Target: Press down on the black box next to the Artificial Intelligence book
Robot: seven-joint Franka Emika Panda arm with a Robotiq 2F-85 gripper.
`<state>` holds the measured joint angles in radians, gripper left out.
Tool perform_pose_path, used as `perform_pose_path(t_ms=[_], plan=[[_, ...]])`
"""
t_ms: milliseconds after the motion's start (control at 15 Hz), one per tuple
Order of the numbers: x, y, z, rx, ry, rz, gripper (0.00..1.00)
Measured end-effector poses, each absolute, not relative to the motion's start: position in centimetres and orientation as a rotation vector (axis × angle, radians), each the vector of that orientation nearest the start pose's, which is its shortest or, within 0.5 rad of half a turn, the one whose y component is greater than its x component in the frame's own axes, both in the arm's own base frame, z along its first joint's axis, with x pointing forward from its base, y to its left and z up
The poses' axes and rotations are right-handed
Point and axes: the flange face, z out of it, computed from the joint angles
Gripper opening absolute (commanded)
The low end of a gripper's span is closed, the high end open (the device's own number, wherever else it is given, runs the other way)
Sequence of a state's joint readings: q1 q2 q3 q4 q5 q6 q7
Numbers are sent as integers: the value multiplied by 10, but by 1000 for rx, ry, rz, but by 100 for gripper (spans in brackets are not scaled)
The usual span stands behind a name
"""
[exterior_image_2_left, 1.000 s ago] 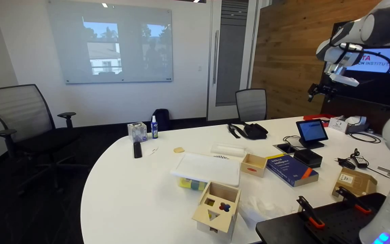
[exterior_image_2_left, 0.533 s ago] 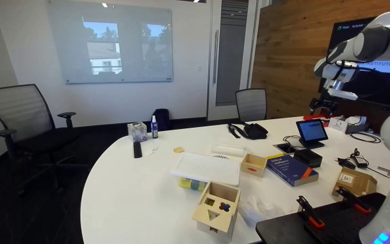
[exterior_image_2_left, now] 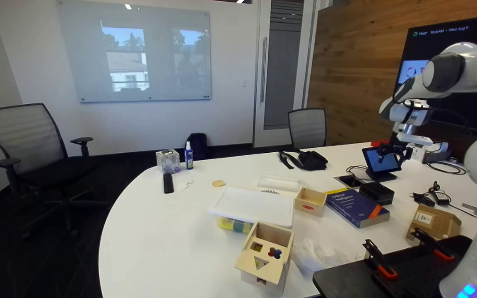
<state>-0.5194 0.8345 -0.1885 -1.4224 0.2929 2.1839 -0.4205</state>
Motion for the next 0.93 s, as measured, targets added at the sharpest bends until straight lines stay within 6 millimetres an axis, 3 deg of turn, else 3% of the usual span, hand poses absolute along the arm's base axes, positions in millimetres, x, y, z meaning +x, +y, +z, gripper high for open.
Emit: perform_pose_path(t_ms=[133, 200, 267, 467, 933], plan=[[571, -440, 174, -2983, 622, 29, 100], [572, -438, 162, -2990, 622, 53, 75], [573, -437, 151, -2998, 616, 76, 72], [581, -432, 127, -3023, 590, 121, 49], [601, -430, 114, -3061, 561, 154, 0]])
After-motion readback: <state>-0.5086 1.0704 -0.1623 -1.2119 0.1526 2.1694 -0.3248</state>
